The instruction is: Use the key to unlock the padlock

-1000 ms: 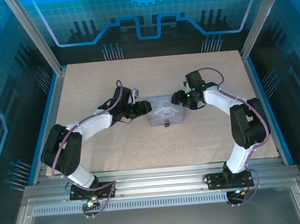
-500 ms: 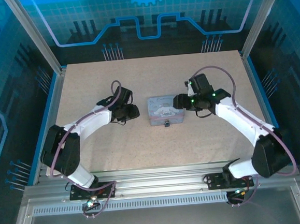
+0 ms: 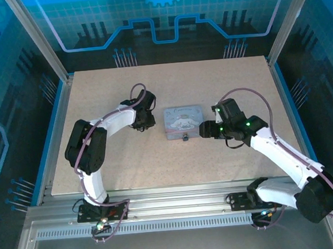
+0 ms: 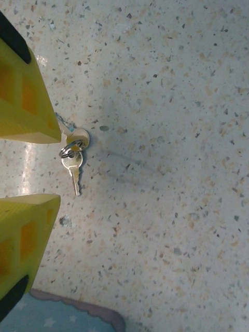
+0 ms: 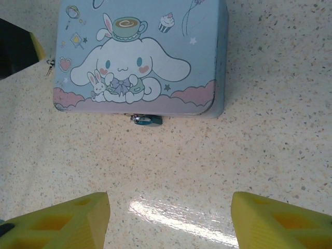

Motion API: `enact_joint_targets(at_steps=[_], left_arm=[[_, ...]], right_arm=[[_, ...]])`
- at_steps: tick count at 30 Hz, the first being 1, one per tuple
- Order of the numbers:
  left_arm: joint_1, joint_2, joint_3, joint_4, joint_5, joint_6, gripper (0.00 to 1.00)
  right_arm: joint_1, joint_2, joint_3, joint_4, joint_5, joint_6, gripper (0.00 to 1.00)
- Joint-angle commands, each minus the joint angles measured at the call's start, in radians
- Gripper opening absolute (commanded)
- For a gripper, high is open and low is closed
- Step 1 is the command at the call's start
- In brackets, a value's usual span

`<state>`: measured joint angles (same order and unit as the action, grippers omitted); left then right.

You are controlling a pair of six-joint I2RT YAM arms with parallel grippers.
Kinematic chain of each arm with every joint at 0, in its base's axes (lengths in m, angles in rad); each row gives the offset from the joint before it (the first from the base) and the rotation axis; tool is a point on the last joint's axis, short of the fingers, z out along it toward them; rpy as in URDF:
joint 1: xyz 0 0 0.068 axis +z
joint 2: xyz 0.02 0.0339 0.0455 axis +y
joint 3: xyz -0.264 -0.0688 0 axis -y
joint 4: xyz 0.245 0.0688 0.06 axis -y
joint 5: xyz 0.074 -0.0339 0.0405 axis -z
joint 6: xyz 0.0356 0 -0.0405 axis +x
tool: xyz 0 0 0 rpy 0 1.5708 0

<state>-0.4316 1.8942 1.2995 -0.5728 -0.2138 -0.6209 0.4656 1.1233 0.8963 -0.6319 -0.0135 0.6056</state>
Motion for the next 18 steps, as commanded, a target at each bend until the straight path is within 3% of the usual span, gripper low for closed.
enact_joint_targets(at_steps=[1,18], left_arm=[[0.009,0.024,0.016,-0.044,-0.035,-0.018,0.31],[0.025,0.096,0.023,-0.028,-0.038,0.0,0.22]], right_arm=[[0.01,-0.01,-0.031,-0.021,0.013,0.016,0.65],[0.009,-0.021,-0.06,-0.018,0.014,0.031,0.65]])
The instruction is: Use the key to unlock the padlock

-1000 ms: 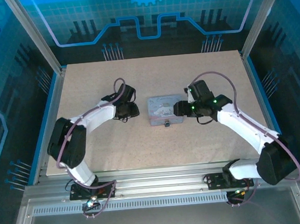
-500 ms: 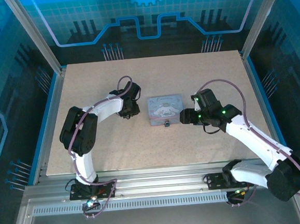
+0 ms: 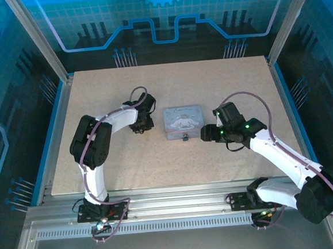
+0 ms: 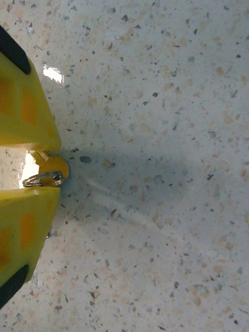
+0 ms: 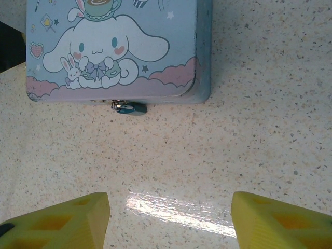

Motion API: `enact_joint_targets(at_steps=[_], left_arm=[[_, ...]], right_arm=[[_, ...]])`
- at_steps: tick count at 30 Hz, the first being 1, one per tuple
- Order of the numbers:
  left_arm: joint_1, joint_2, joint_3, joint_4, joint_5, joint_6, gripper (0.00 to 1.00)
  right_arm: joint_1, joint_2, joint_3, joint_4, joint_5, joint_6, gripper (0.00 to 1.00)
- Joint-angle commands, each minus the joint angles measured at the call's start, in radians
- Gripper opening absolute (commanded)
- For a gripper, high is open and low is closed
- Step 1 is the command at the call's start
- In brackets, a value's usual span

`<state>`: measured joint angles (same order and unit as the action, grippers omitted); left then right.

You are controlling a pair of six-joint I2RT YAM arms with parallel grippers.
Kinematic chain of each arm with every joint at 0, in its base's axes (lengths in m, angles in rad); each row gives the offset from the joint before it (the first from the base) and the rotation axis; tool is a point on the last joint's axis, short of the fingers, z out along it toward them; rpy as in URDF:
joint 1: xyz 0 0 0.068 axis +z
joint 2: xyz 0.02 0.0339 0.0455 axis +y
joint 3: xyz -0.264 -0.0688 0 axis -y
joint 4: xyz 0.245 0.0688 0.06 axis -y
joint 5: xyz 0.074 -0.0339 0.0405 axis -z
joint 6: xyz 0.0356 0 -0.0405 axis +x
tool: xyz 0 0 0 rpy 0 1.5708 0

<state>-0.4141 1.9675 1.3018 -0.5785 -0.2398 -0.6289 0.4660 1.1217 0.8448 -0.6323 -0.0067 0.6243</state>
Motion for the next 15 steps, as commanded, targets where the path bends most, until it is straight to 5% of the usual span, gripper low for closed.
enact_joint_targets(at_steps=[1,7,15], left_arm=[[0.008,0.026,0.02,-0.021,-0.01,0.013,0.2],[0.016,0.048,0.015,-0.02,0.006,0.028,0.01],[0.021,-0.006,0.008,-0.042,0.036,0.066,0.0]], right_arm=[[0.009,-0.019,-0.009,-0.015,0.007,0.013,0.65],[0.009,-0.023,-0.018,-0.014,0.003,0.023,0.65],[0.009,-0.037,-0.03,-0.01,0.002,0.028,0.65]])
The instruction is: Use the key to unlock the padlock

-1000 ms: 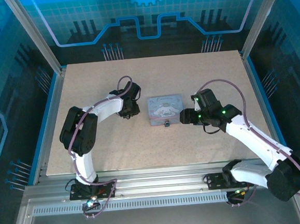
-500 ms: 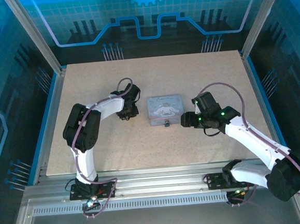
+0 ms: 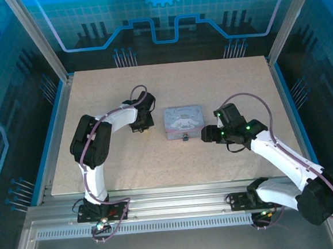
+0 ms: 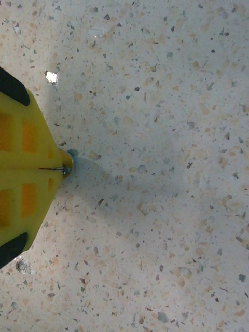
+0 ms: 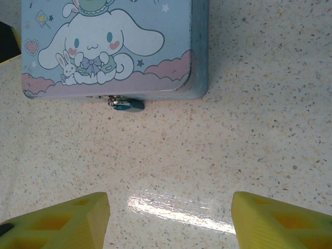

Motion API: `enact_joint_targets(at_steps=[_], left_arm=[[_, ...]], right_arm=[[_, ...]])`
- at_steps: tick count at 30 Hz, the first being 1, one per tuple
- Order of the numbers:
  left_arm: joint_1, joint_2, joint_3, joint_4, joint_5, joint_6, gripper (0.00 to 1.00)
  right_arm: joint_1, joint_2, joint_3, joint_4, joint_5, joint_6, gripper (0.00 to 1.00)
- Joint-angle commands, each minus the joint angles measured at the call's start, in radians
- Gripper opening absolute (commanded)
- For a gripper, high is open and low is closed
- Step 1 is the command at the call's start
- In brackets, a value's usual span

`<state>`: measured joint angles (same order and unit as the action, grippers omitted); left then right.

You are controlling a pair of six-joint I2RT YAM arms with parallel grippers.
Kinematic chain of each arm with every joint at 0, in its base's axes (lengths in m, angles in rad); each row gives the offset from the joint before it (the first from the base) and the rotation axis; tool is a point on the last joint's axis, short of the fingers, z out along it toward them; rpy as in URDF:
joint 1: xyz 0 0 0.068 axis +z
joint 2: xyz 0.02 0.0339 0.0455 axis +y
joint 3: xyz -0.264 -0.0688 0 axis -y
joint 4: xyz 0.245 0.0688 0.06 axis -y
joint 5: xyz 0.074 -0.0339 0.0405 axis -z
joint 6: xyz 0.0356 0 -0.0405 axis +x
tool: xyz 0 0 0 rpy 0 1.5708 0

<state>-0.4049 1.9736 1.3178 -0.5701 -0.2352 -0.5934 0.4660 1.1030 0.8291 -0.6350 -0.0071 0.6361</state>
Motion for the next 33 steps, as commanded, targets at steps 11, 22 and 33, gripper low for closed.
enact_joint_targets(at_steps=[11,22,33], left_arm=[[-0.01,-0.23,-0.011,-0.089,0.168,0.058,0.0],[-0.111,-0.391,0.023,-0.096,0.328,-0.003,0.0],[-0.235,-0.481,0.02,-0.027,0.379,-0.11,0.0]], right_arm=[[0.011,-0.049,-0.02,0.087,-0.103,-0.008,0.64],[0.012,-0.016,-0.016,0.314,-0.357,-0.02,0.45],[0.096,0.07,0.011,0.492,-0.384,0.036,0.43]])
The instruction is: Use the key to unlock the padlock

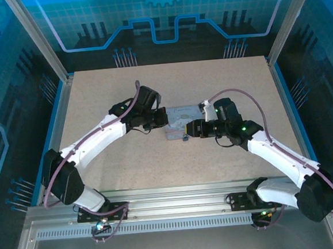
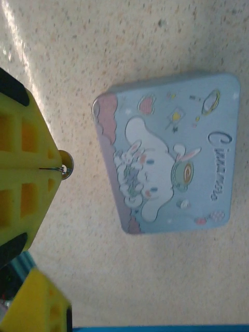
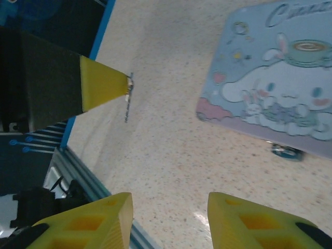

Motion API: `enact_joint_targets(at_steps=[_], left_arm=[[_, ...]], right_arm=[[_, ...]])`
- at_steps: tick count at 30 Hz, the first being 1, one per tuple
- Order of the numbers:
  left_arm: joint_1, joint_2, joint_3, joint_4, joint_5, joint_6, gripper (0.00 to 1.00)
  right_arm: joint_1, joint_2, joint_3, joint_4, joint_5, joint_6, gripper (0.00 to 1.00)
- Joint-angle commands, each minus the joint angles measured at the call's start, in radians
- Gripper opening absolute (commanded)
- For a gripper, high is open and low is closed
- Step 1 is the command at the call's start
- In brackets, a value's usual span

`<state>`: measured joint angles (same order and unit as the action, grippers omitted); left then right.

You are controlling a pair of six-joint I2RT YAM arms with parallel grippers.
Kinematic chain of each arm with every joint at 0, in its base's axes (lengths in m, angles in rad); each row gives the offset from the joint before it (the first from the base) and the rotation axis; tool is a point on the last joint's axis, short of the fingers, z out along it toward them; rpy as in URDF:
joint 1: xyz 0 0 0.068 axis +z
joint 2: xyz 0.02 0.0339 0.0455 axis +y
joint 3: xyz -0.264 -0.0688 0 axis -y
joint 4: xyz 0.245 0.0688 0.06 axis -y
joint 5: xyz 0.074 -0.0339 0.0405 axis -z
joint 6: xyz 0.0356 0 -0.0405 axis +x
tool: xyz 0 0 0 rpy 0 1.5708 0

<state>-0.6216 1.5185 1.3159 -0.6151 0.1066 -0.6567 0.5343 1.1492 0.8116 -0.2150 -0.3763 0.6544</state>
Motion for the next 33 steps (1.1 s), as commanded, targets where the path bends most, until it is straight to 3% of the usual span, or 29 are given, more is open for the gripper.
enact_joint_targets(at_steps=[1,11,19,24,27,31,33], left_arm=[[-0.027,-0.027,0.023,0.024,0.04,-0.054,0.0],[-0.071,-0.037,0.04,0.035,0.046,-0.075,0.0],[-0.079,-0.047,0.036,0.043,0.048,-0.084,0.0],[-0.081,-0.059,0.032,0.05,0.047,-0.087,0.0],[-0.079,-0.075,0.023,0.058,0.041,-0.085,0.0],[-0.076,-0.102,0.006,0.075,0.028,-0.058,0.18],[-0.072,-0.125,-0.017,0.098,0.022,-0.048,0.39]], right_arm=[[0.035,0.036,0.032,0.084,-0.012,0.024,0.43],[0.076,0.088,0.053,0.134,0.048,0.051,0.43],[0.077,0.098,0.063,0.123,0.062,0.05,0.26],[0.077,0.102,0.062,0.115,0.054,0.04,0.0],[0.075,0.095,0.063,0.08,0.061,0.022,0.0],[0.068,0.079,0.115,-0.019,0.058,-0.019,0.0],[0.059,0.078,0.144,-0.1,0.054,-0.04,0.0]])
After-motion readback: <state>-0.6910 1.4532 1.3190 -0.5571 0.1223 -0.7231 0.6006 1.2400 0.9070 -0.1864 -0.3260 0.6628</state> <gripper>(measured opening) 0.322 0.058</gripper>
